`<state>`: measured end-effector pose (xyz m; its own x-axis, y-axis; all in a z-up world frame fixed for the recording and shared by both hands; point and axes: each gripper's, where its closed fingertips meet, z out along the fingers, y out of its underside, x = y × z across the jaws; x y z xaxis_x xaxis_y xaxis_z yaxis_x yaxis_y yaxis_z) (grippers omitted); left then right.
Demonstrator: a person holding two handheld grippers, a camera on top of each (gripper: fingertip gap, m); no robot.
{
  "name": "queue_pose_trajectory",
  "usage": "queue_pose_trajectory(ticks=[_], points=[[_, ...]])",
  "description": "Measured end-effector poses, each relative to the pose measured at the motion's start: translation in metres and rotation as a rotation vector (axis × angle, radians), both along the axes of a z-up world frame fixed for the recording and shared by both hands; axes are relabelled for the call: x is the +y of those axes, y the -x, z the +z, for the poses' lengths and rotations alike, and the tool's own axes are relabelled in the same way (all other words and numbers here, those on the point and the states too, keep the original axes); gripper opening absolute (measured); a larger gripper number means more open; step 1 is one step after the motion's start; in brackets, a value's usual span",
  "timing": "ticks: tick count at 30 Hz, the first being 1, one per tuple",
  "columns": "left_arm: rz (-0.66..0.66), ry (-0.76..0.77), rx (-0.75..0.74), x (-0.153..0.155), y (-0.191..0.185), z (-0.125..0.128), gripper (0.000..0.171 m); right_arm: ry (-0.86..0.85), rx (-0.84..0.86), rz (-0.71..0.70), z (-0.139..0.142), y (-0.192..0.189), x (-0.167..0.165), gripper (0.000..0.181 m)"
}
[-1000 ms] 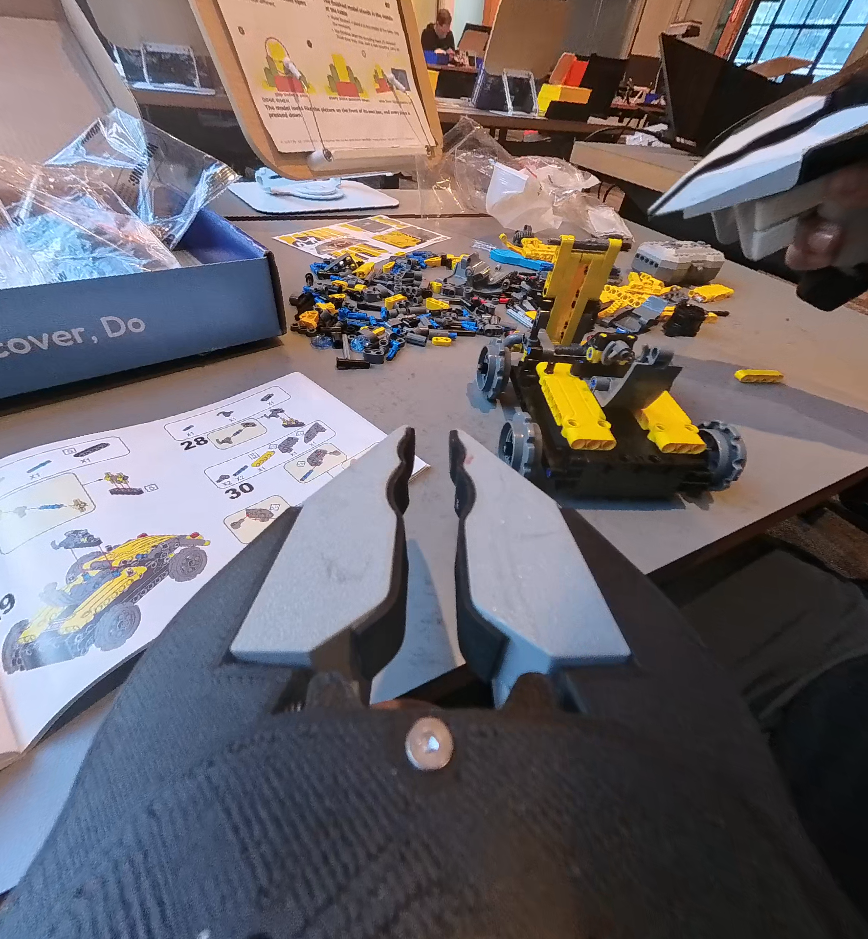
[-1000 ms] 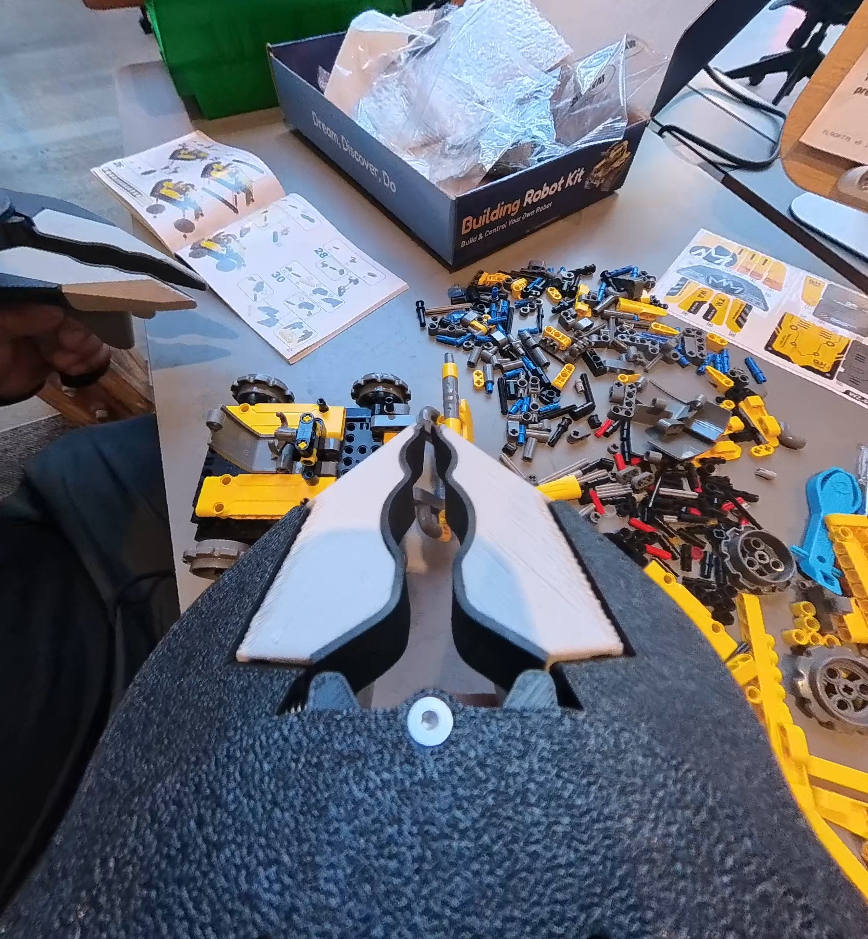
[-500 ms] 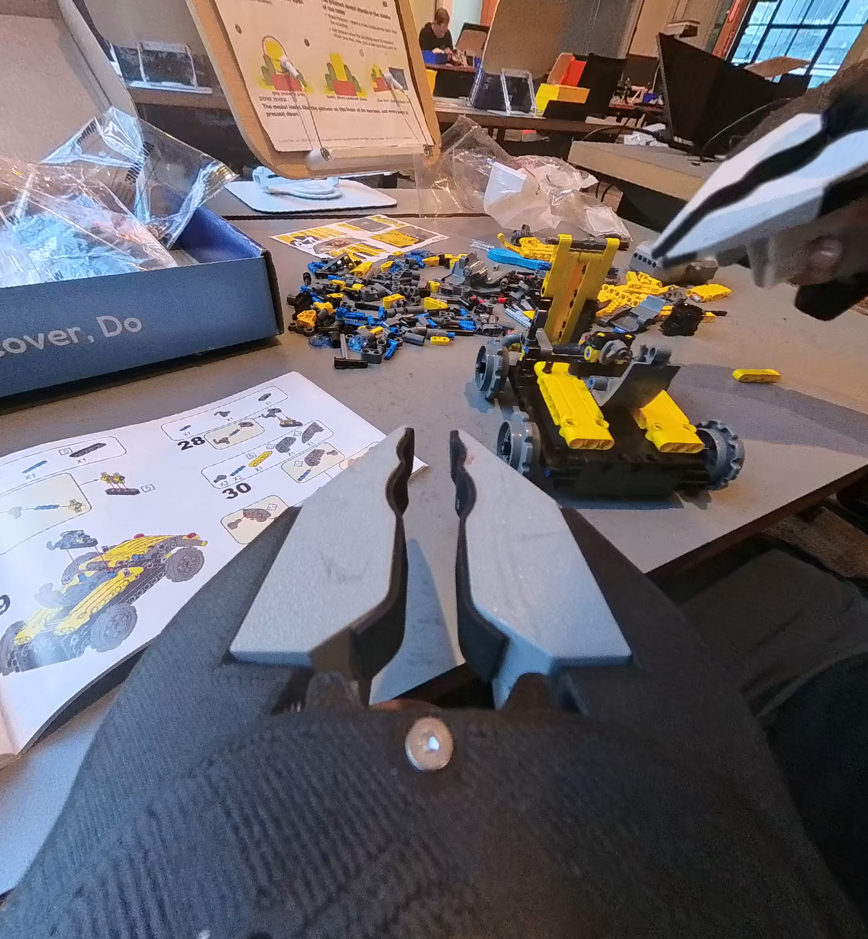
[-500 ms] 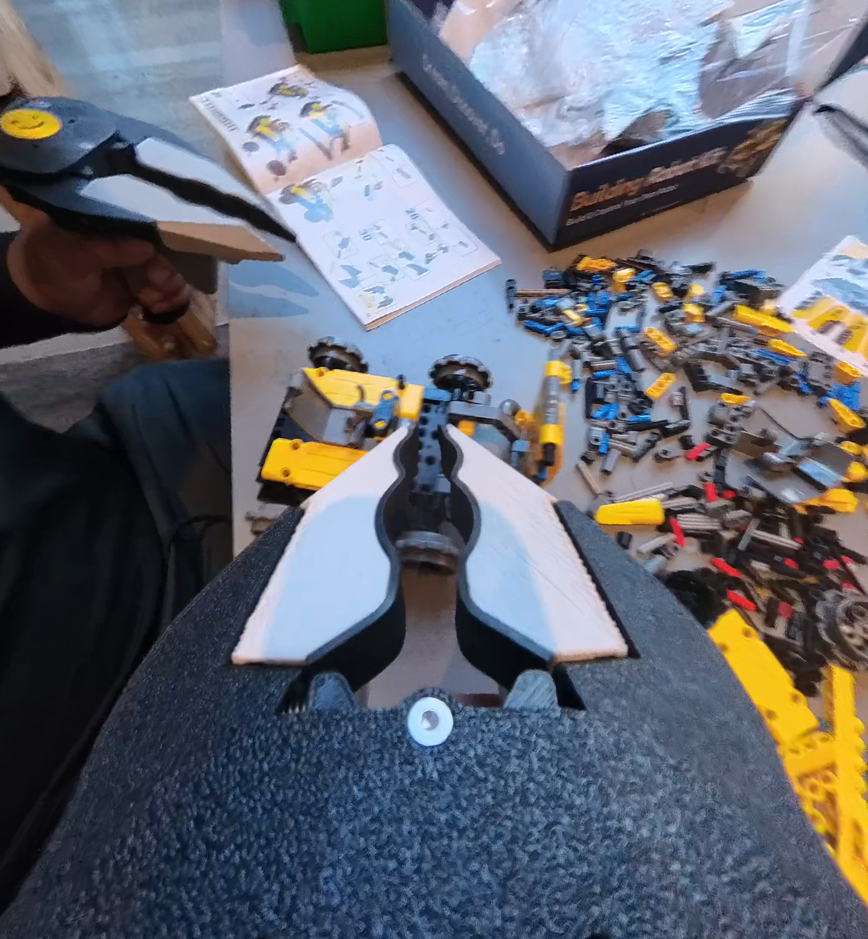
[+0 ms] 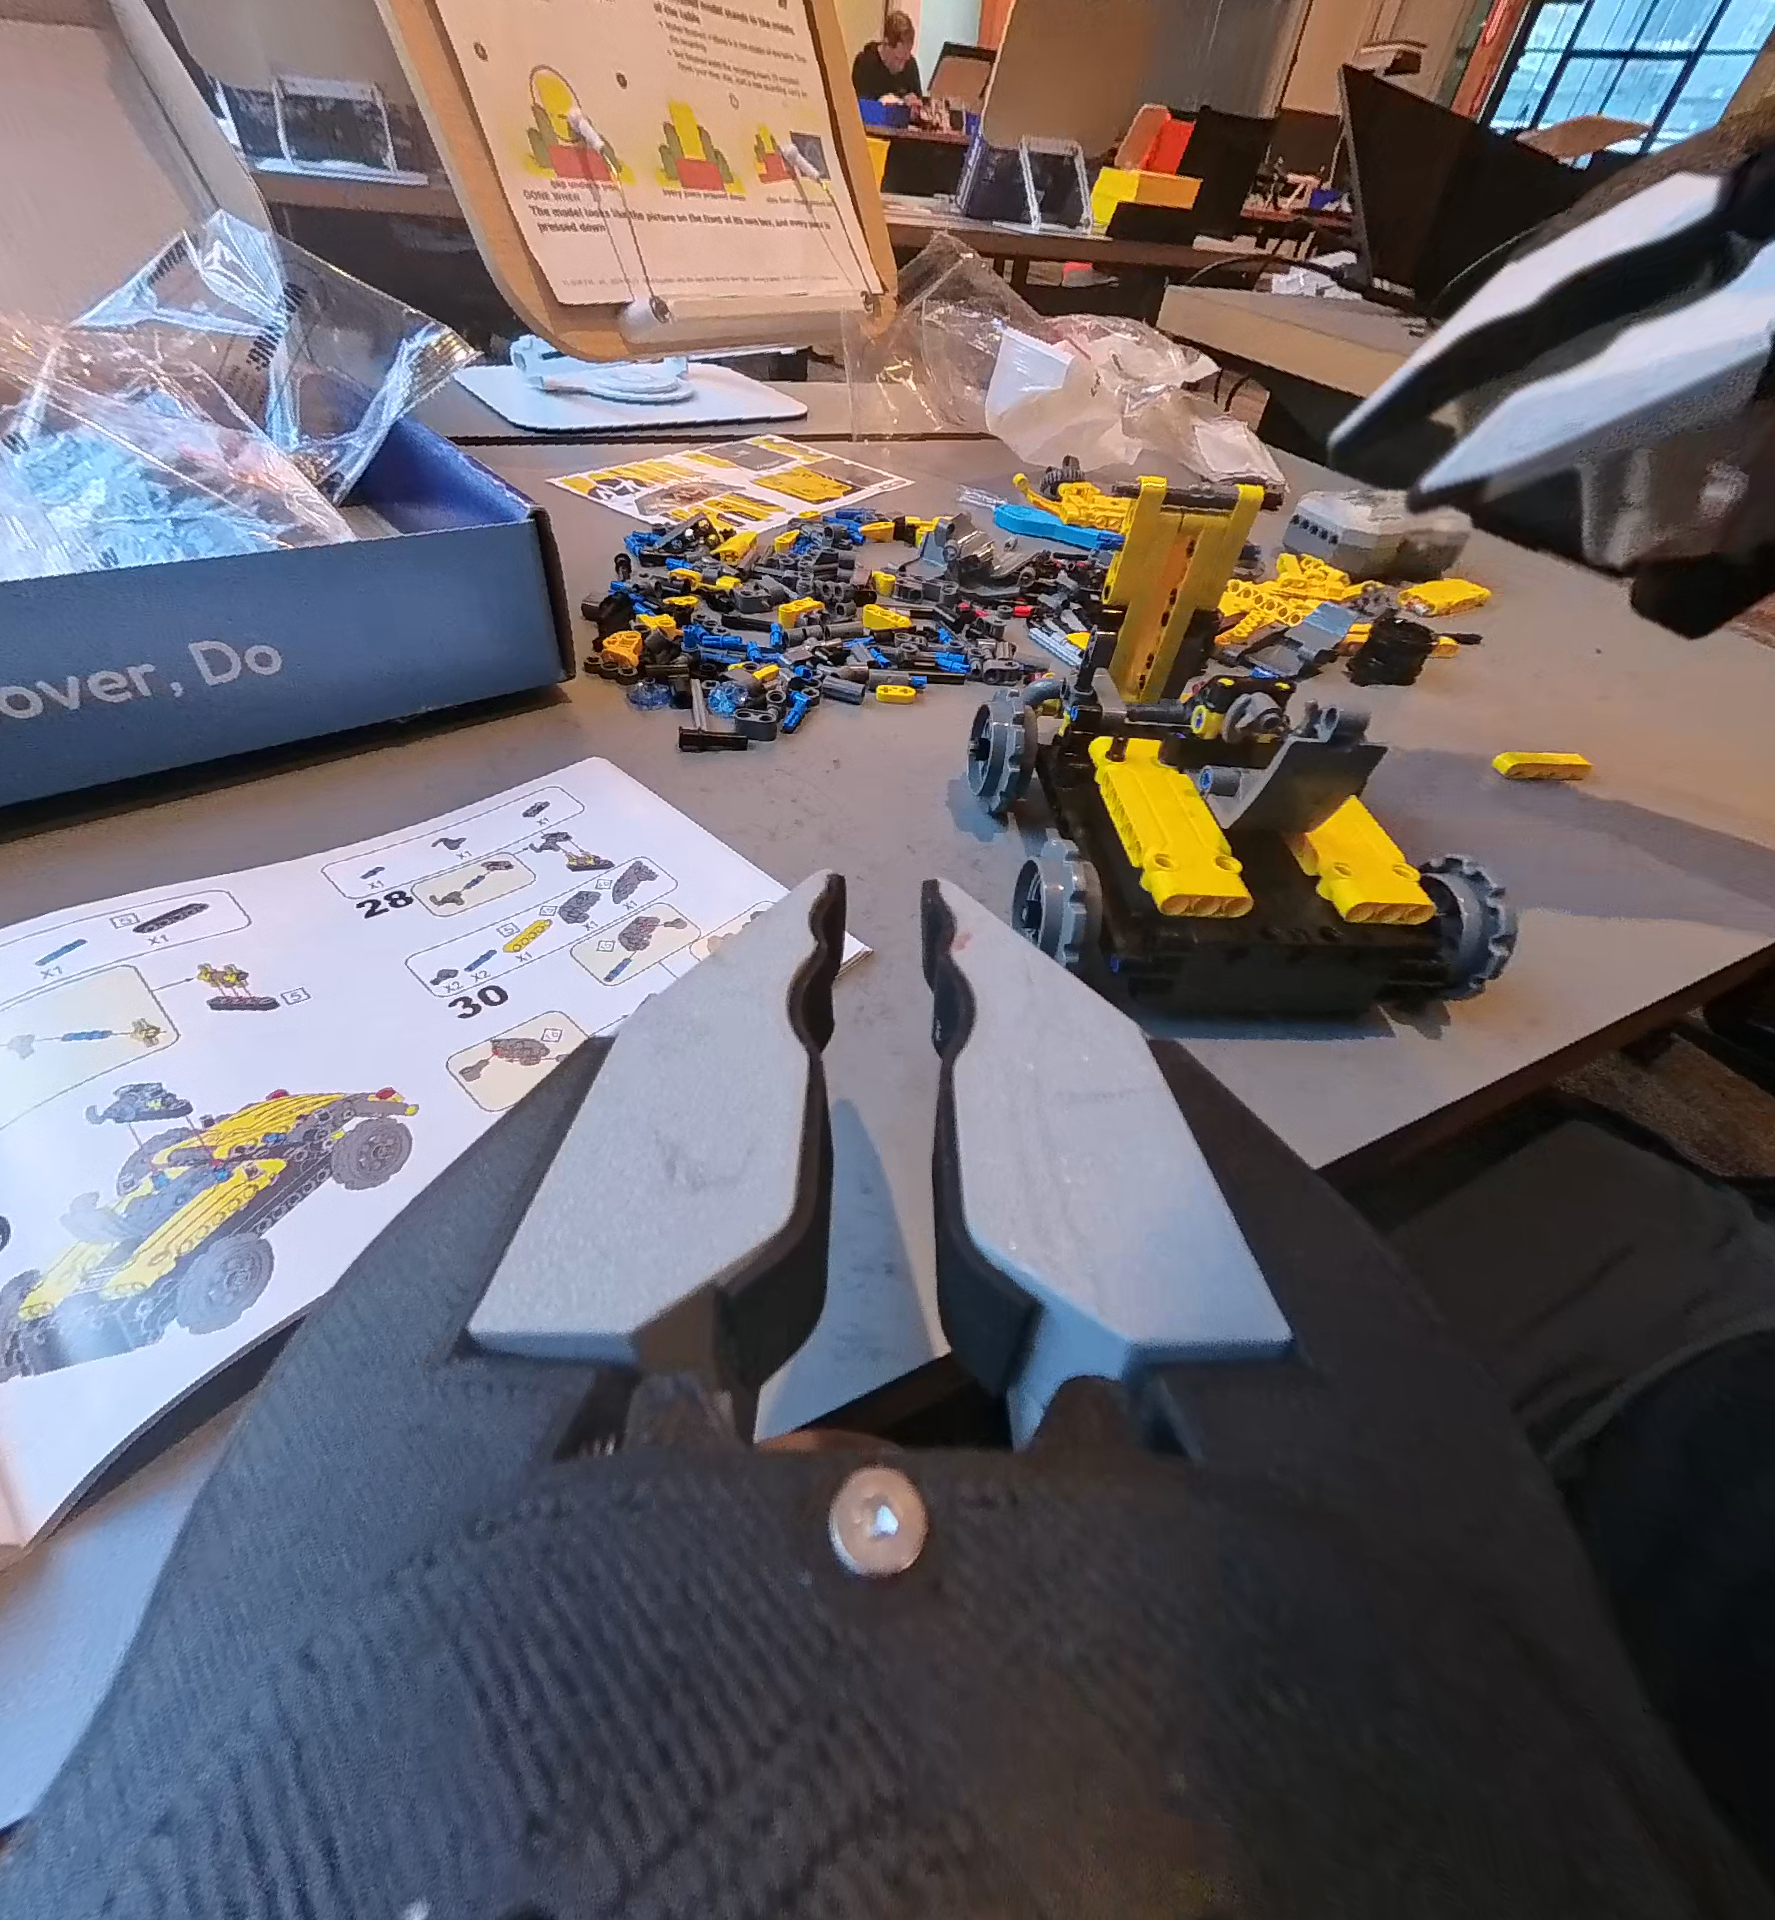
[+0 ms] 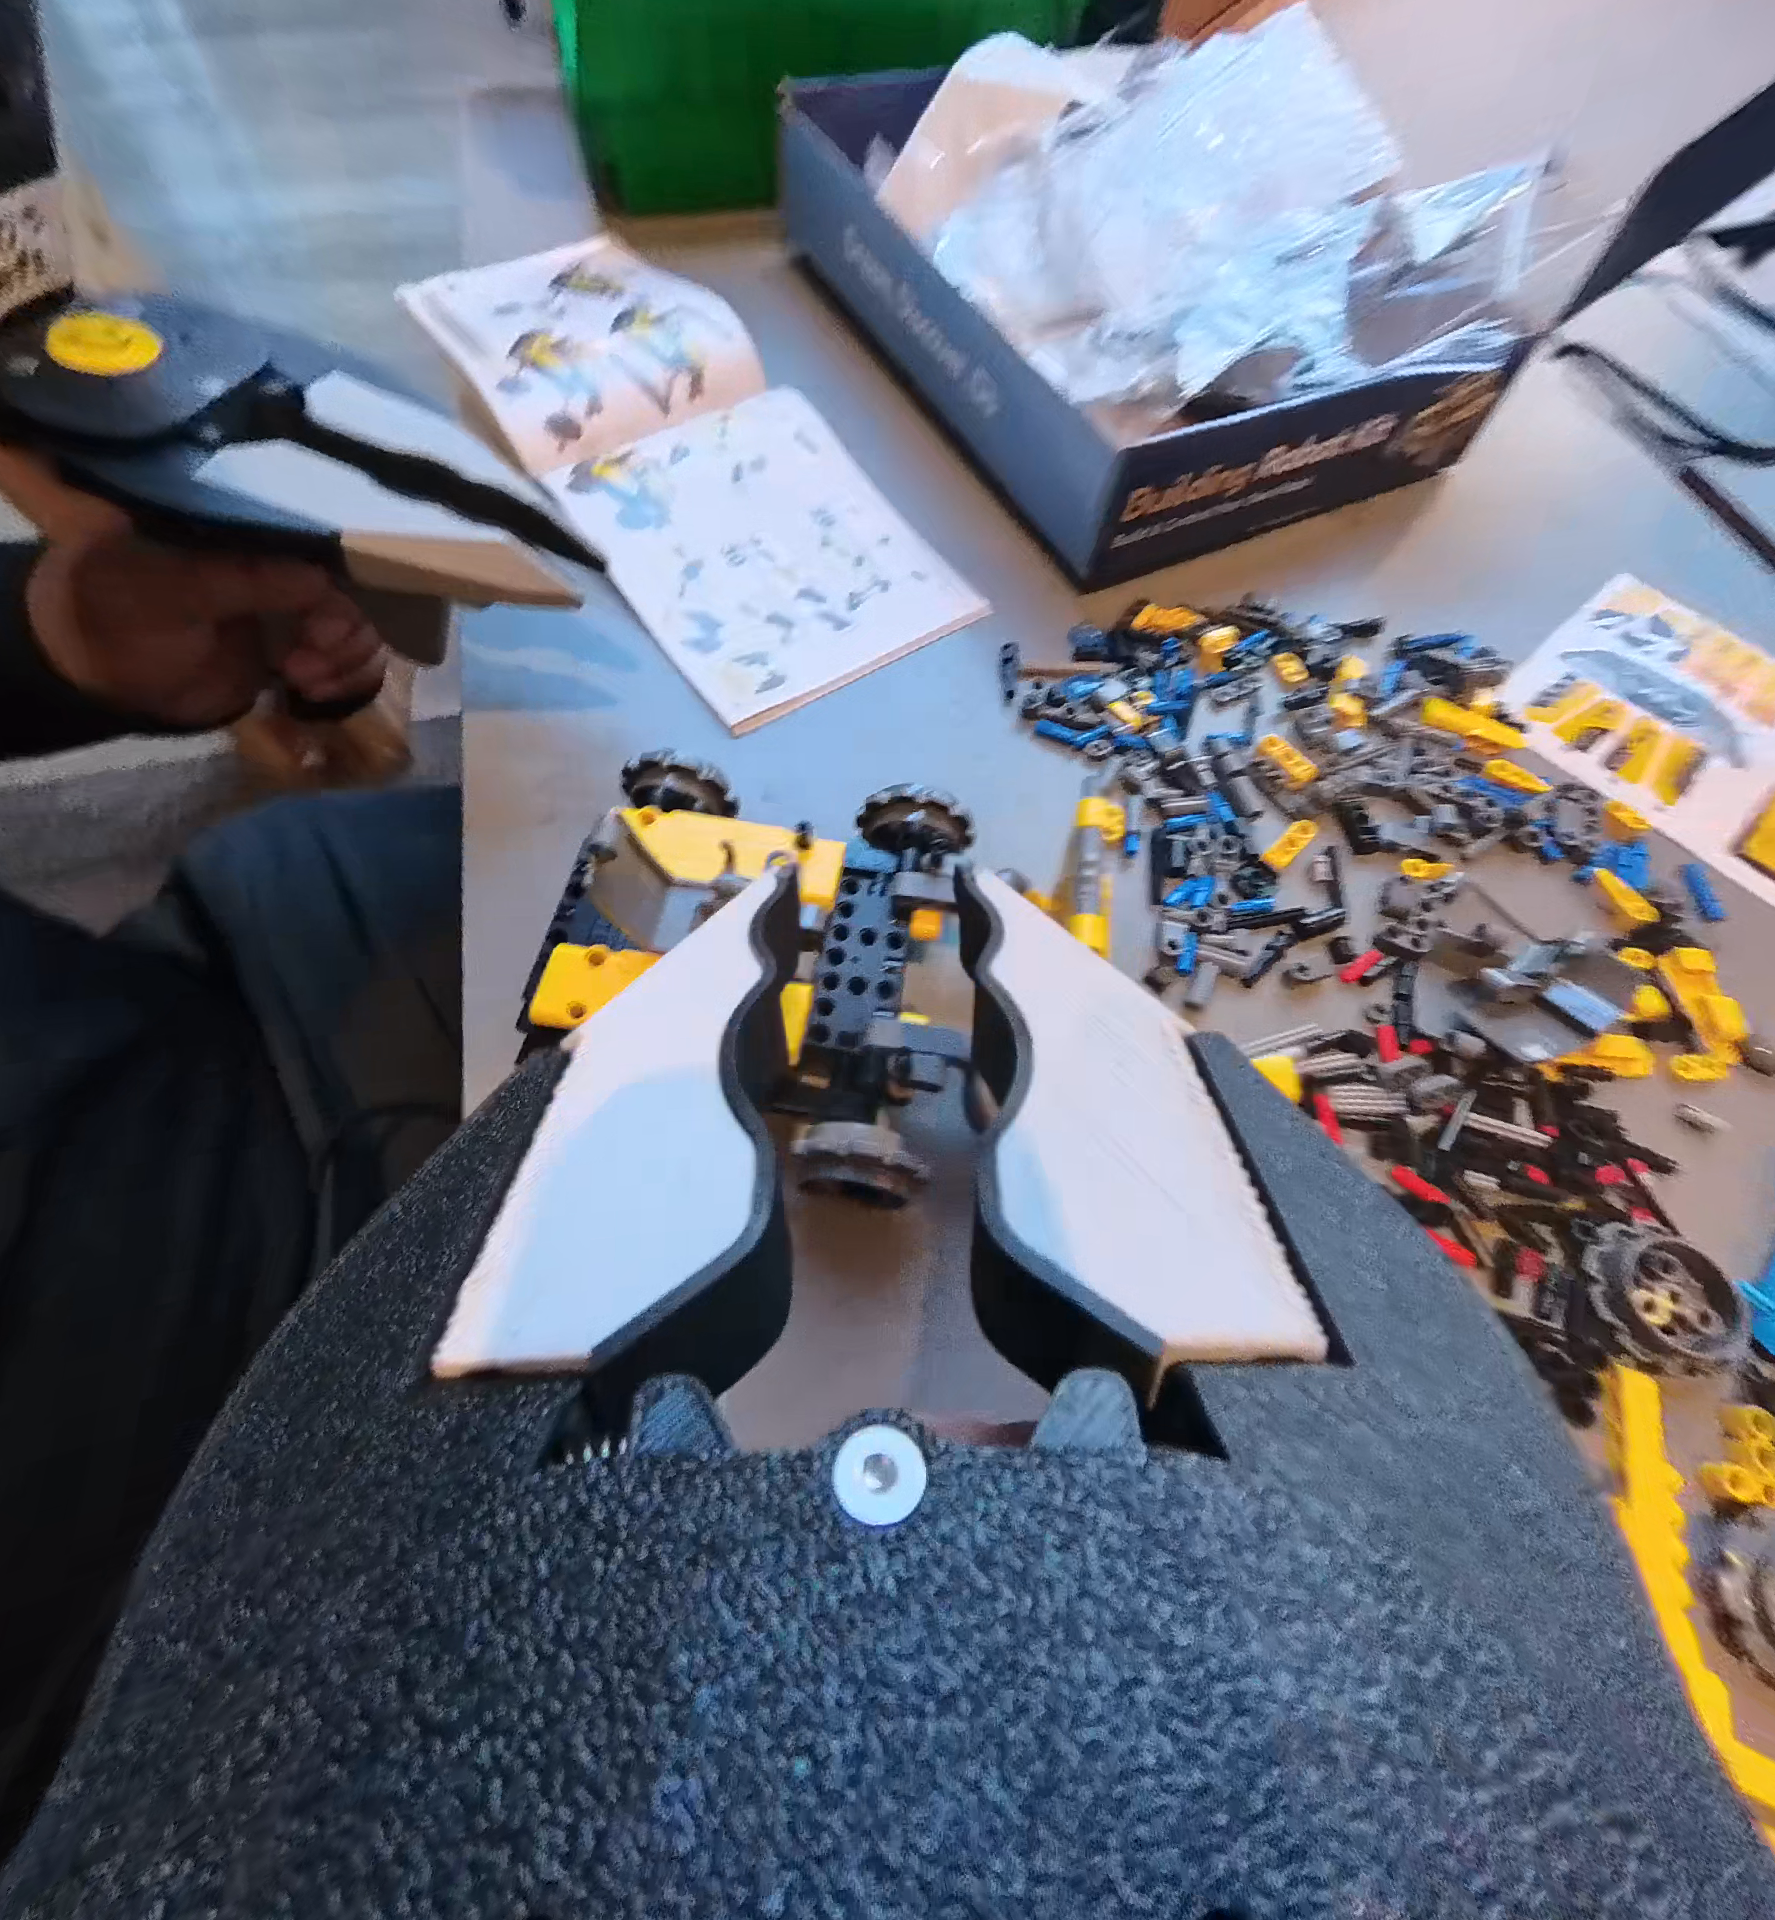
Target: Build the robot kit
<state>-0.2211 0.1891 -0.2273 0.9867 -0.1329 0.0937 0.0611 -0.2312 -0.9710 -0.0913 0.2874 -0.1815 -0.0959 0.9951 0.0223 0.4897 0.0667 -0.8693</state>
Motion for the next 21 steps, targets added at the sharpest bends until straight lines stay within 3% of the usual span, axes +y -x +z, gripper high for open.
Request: queue_pose_trajectory(ticks=[5, 9, 21], points=[[-0.003, 0.003, 0.002, 0.0, -0.001, -0.001, 0.011, -0.025, 0.075, -0.238, 0.016, -0.012, 0.049, 0.028], [-0.005, 0.005, 0.004, 0.0, -0.002, -0.001, 0.011, 0.013, 0.127, -0.343, 0.025, -0.023, 0.071, 0.026], [-0.006, 0.005, 0.002, 0.0, -0.002, -0.001, 0.011, 0.007, 0.111, -0.404, 0.021, -0.032, 0.086, 0.025]])
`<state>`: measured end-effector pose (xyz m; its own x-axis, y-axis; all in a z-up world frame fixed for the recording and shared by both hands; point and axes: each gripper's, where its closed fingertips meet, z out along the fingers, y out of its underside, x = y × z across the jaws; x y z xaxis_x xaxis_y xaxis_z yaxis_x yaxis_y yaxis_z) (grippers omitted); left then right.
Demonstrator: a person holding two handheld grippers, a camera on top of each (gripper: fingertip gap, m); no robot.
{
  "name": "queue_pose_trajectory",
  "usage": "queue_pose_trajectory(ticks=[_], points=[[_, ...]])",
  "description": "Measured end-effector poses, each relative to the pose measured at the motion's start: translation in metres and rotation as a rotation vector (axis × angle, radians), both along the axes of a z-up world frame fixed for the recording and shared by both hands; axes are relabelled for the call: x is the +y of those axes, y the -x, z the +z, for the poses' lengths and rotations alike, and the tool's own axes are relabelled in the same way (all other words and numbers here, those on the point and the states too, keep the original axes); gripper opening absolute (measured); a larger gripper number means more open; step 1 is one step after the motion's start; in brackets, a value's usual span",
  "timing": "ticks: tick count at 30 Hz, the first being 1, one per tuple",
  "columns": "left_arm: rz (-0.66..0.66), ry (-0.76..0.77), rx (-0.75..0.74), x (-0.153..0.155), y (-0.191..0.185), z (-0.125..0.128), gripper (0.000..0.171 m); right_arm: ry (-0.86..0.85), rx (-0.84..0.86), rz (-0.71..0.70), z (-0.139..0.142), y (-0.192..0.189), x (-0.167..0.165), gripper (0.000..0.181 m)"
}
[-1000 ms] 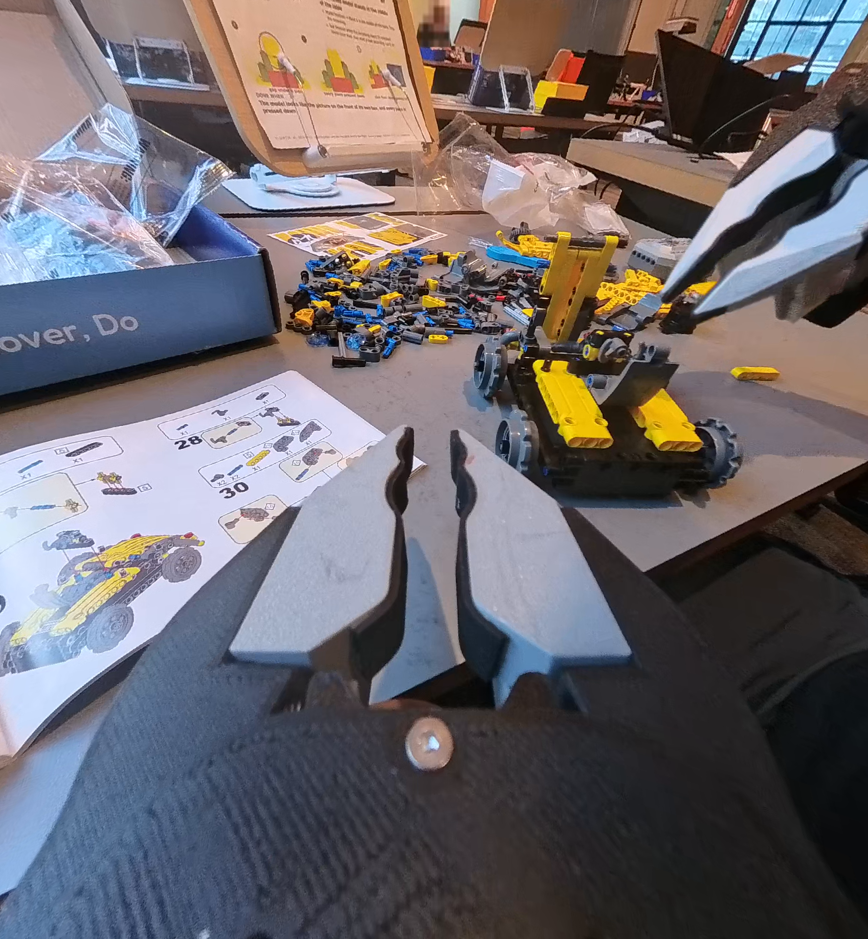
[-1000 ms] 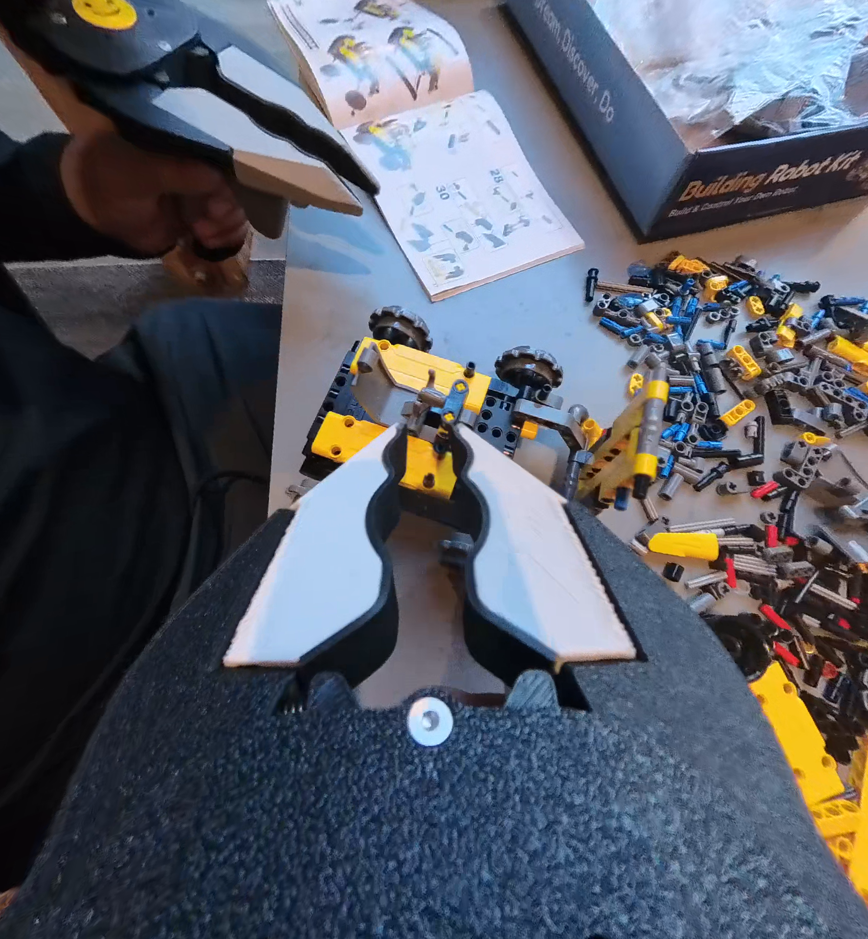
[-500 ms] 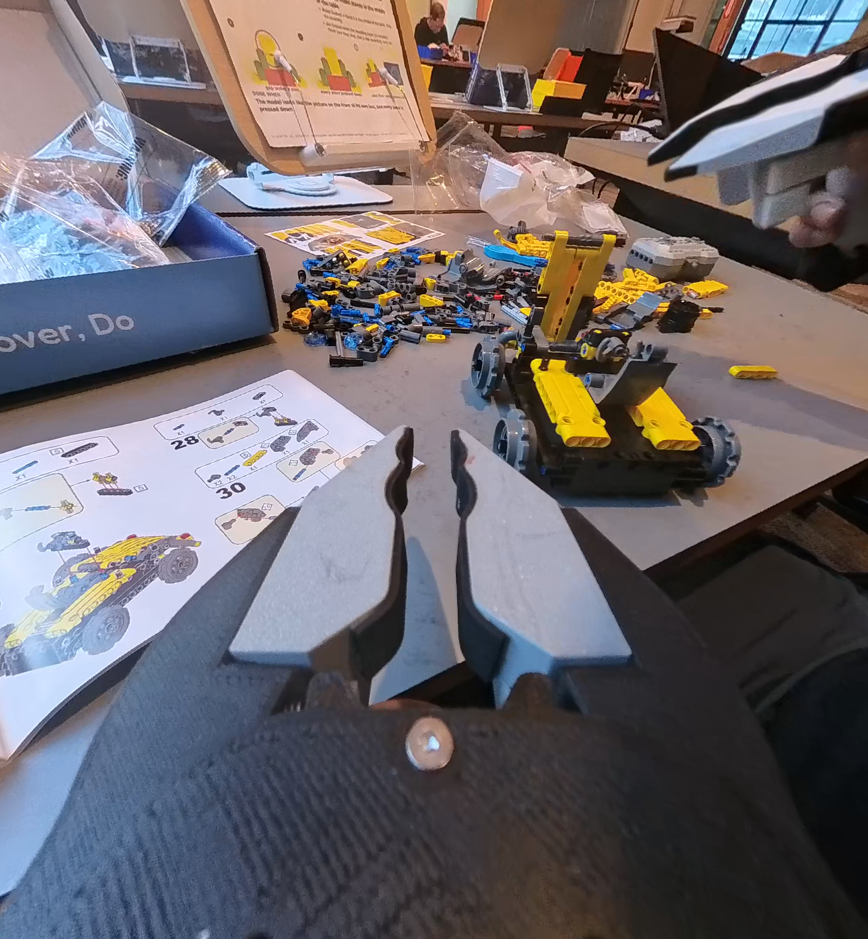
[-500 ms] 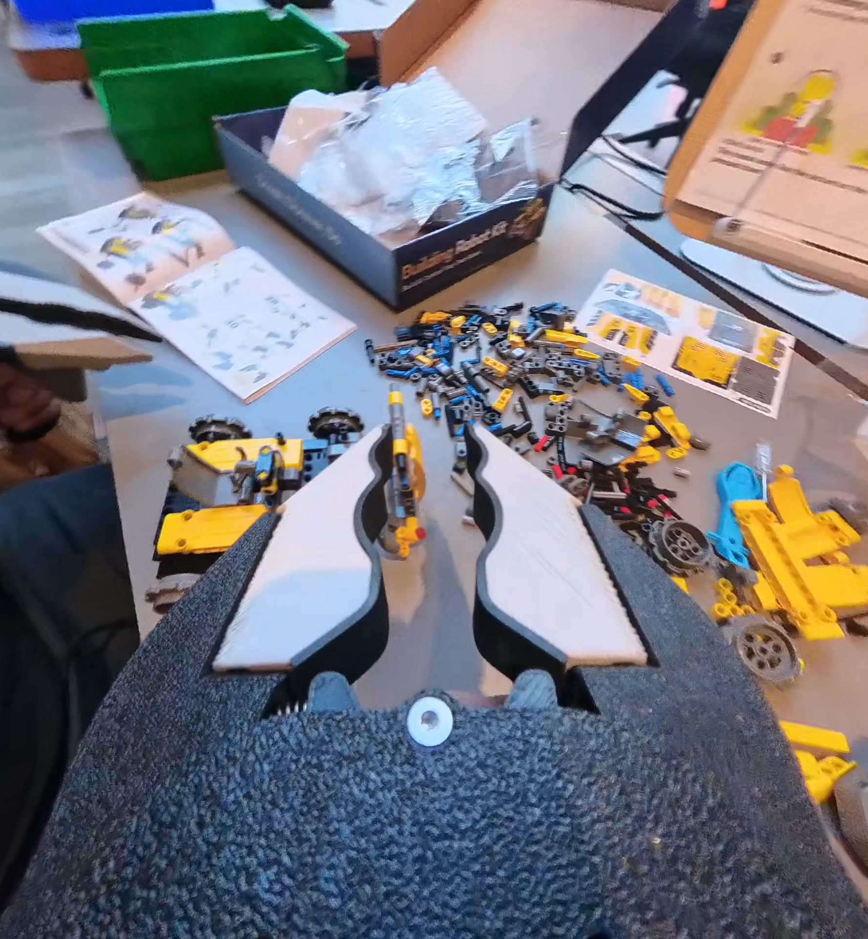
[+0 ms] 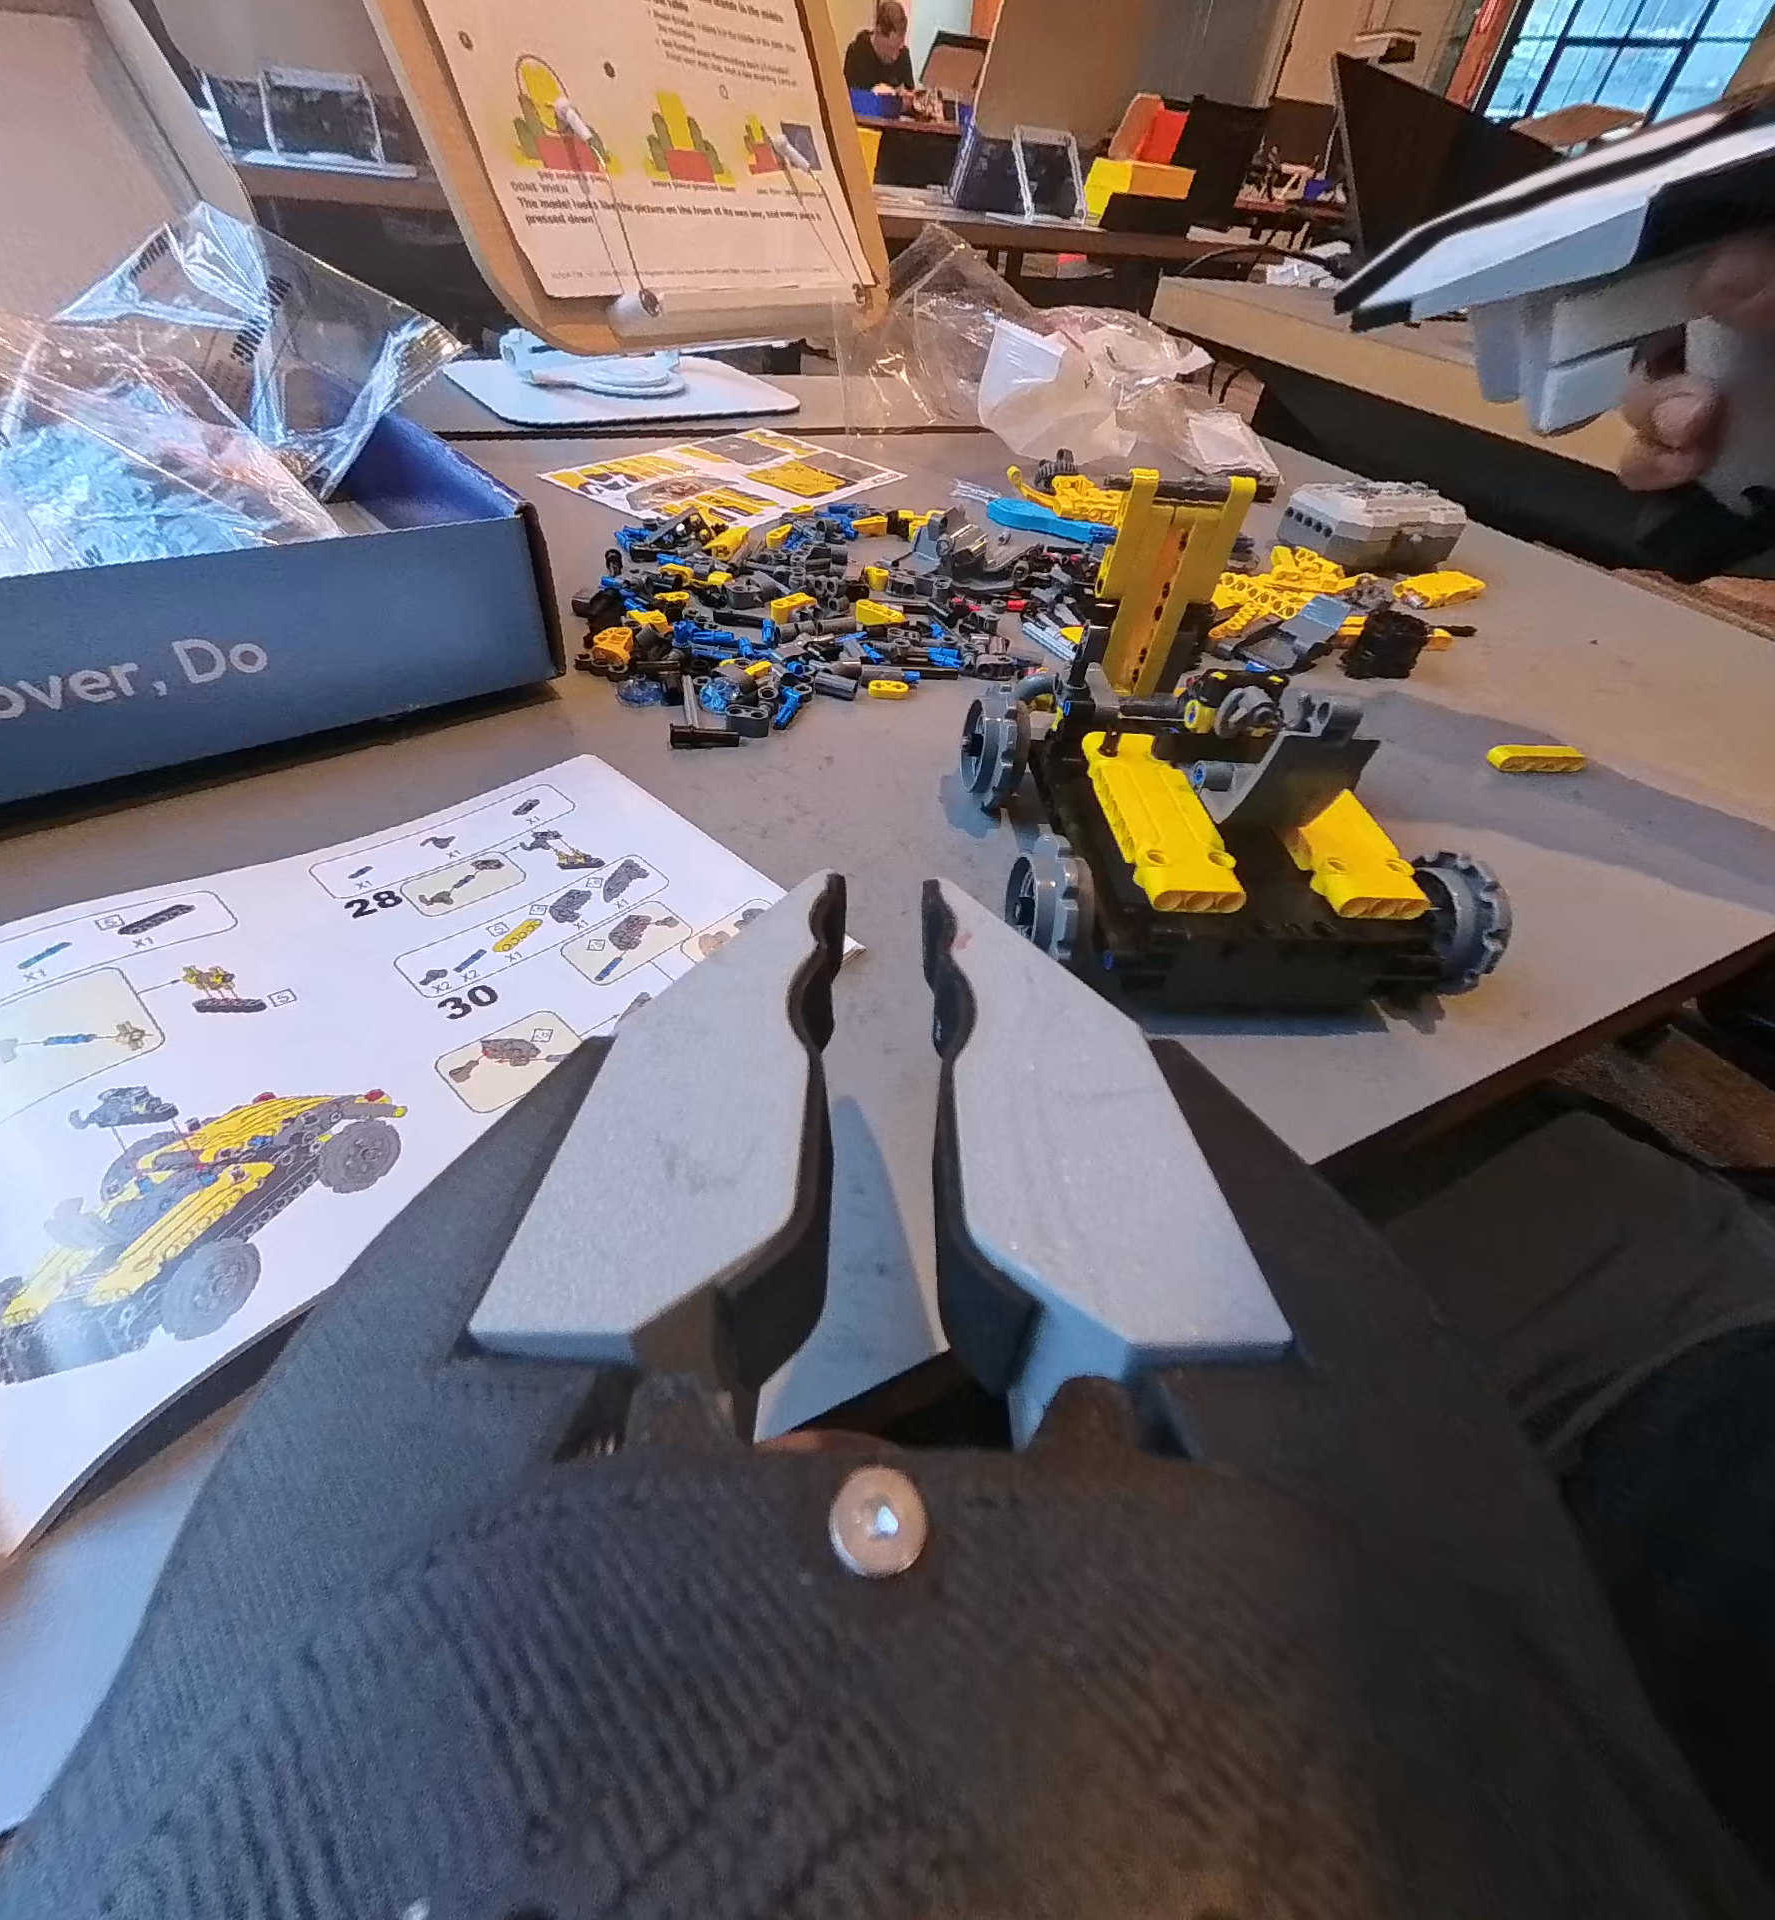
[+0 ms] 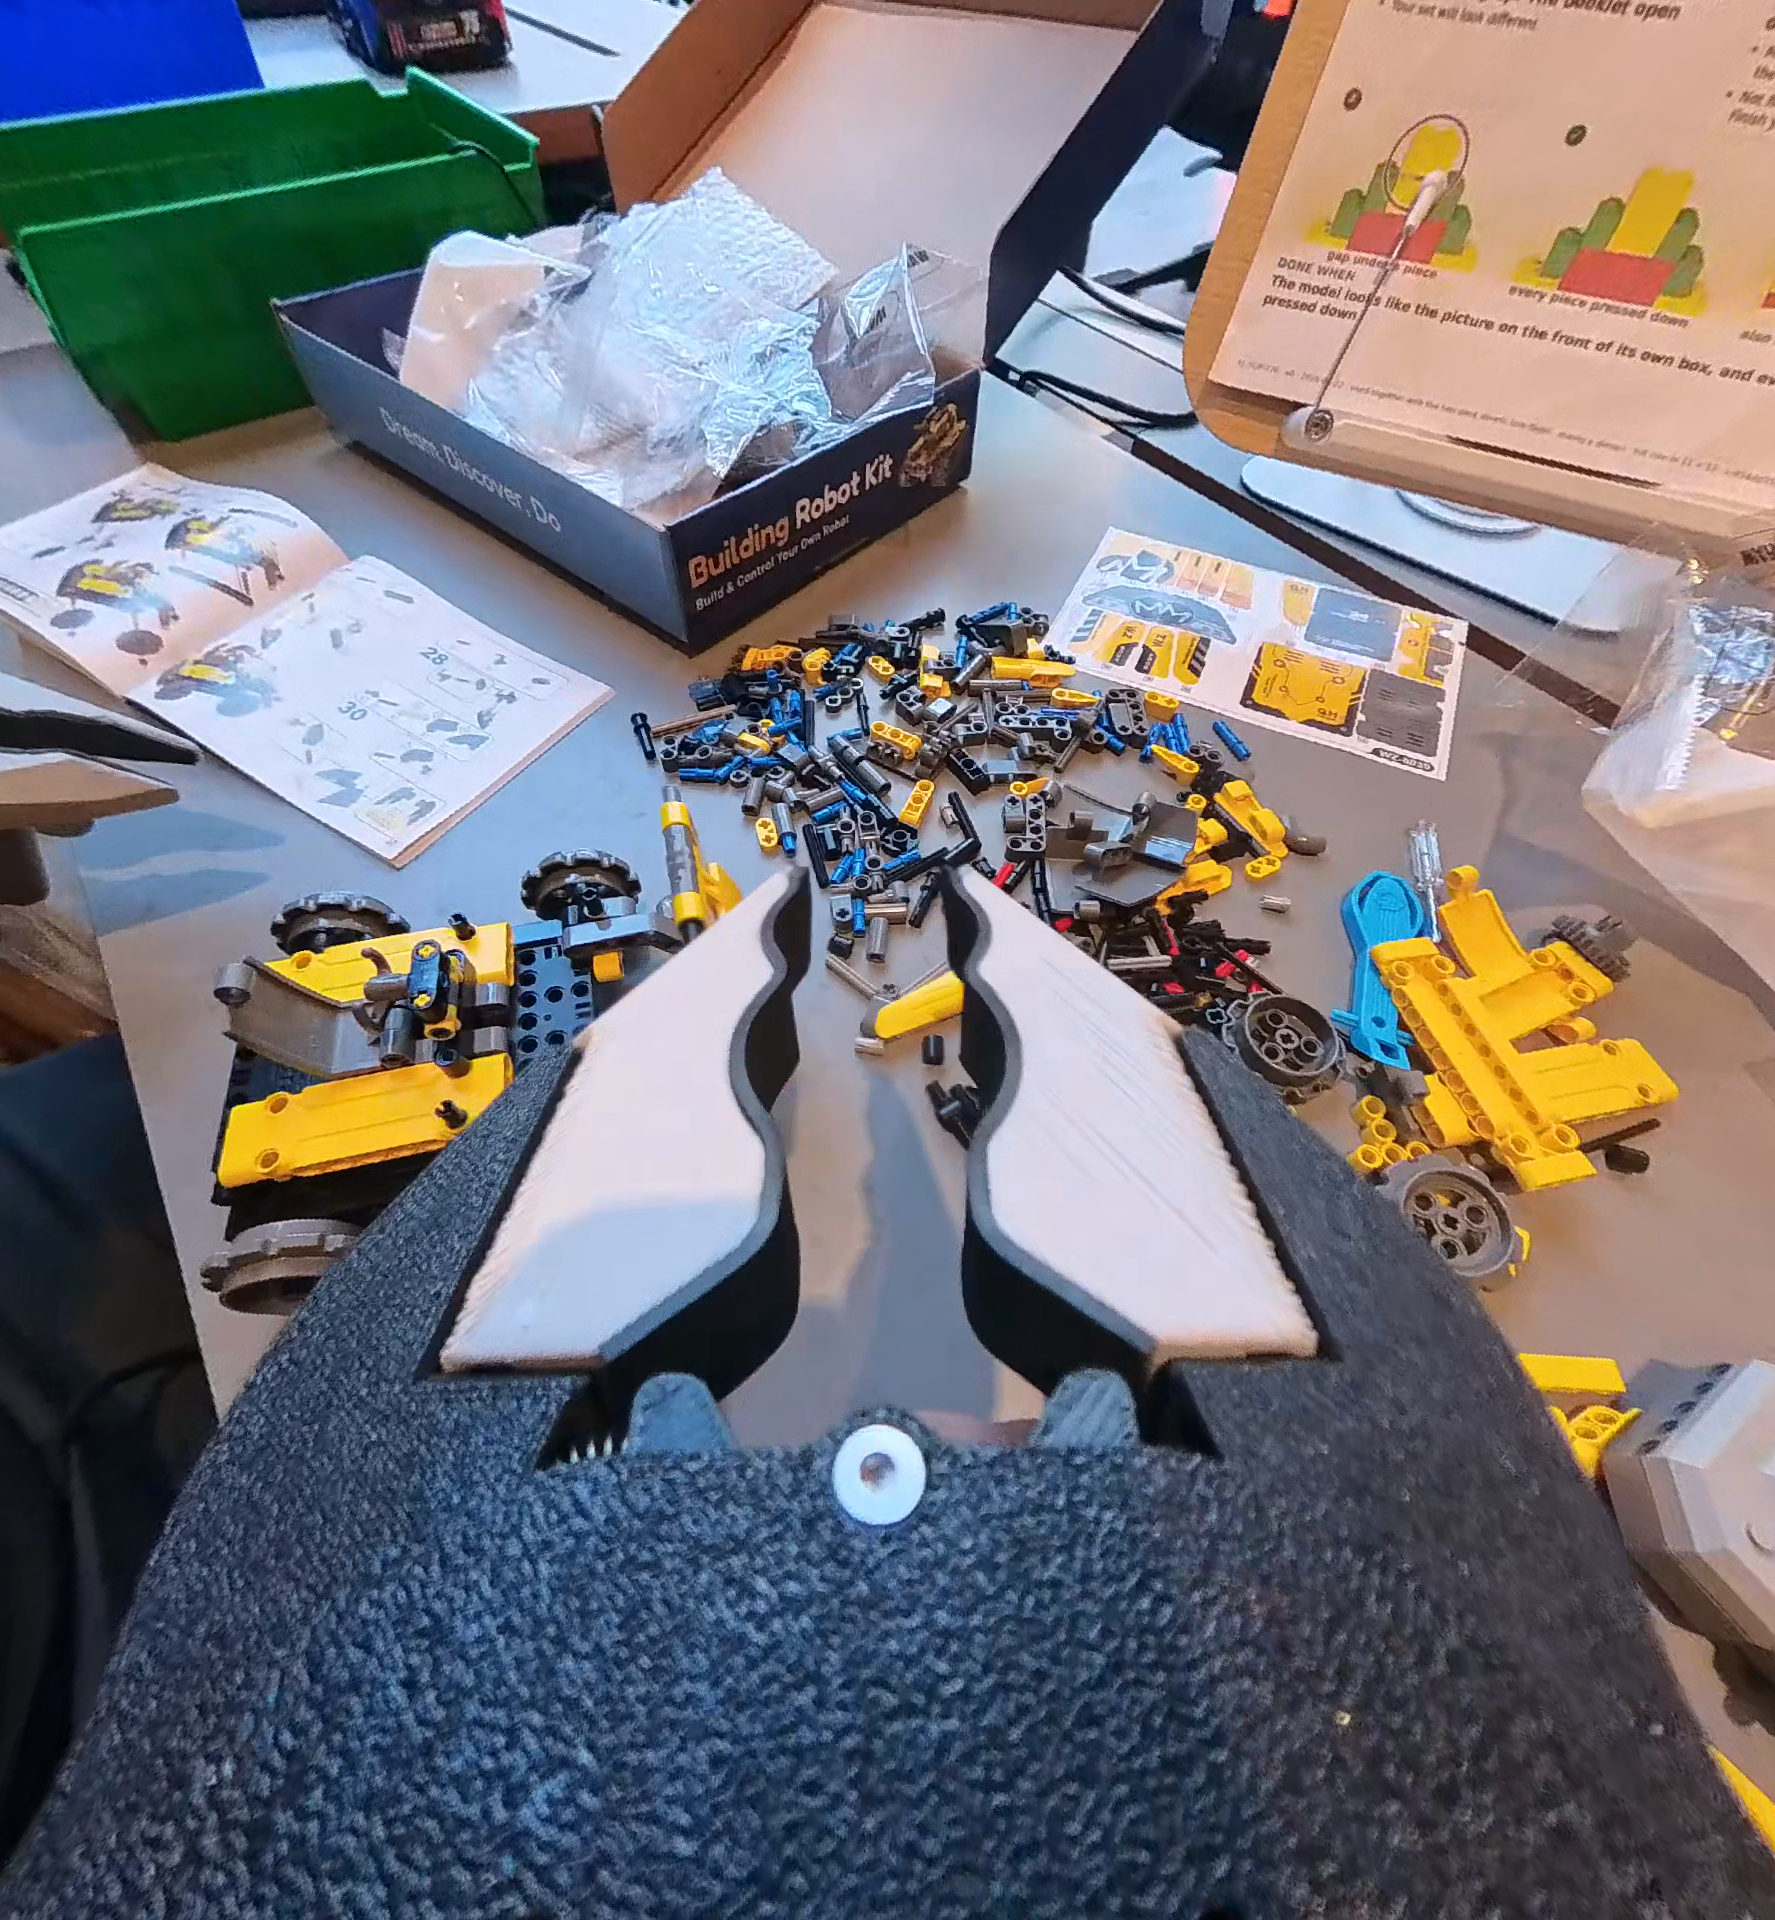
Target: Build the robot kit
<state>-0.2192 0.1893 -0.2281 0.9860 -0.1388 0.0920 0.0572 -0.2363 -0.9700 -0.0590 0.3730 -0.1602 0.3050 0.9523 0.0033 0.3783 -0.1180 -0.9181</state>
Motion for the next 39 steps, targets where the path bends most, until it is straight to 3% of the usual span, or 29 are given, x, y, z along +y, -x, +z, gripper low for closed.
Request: queue_pose_trajectory(ticks=[10, 28, 39], points=[[-0.003, 0.002, -0.001, 0.0, -0.001, -0.001, 0.011, -0.008, -0.056, -0.092, -0.006, -0.019, 0.021, 0.026], [-0.005, 0.003, -0.002, 0.0, -0.001, -0.001, 0.011, 0.021, -0.11, -0.03, -0.021, -0.011, 0.01, 0.025], [-0.004, 0.003, 0.001, 0.0, -0.001, -0.001, 0.012, 0.048, -0.236, 0.485, -0.046, 0.021, -0.098, 0.029]])
